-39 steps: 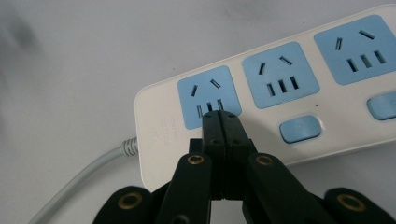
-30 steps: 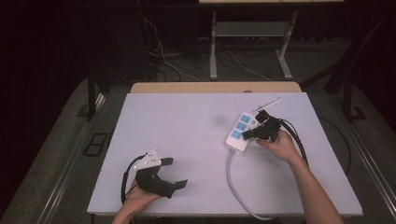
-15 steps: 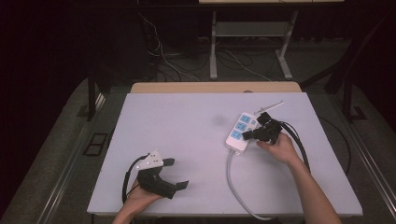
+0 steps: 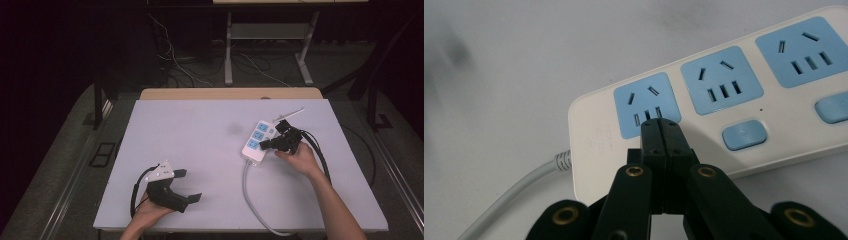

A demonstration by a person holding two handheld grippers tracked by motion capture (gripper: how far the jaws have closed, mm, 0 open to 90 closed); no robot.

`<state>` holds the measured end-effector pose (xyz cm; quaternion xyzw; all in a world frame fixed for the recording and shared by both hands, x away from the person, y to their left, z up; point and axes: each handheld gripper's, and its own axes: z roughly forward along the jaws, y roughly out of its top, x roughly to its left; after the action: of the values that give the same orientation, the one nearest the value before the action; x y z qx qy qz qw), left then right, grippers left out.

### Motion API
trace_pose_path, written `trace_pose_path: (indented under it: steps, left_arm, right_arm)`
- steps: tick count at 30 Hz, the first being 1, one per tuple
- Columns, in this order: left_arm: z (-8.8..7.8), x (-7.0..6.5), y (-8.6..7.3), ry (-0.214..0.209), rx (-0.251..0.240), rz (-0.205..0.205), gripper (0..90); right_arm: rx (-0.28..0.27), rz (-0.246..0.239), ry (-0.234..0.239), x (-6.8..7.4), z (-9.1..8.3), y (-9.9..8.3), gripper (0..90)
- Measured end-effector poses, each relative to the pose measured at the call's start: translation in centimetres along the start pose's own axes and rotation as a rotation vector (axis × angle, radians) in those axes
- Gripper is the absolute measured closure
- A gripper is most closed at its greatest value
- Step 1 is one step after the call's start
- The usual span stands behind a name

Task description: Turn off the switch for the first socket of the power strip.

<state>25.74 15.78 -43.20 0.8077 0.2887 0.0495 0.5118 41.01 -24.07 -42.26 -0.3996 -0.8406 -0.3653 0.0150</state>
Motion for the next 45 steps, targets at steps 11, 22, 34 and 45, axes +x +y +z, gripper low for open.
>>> trace_pose_path:
  steps: [11,22,34,45]
  left_arm:
    - [0.1,0.1,0.0,0.000,0.000,-0.004,0.0]
    - [0.0,0.0,0.0,0.000,-0.006,-0.006,0.0]
    - [0.0,0.0,0.0,0.000,-0.010,-0.006,0.0]
    - [0.0,0.0,0.1,0.001,-0.014,-0.010,0.0]
  right_arm:
    - [-0.011,-0.030,-0.028,0.5,-1.3,0.2,90.0]
    - [-0.019,-0.031,-0.042,0.8,-3.2,0.0,90.0]
    - [-0.051,-0.003,-0.042,1.1,-5.3,-0.6,86.2]
    - [-0.111,0.026,-0.084,1.7,-7.3,-1.7,56.7]
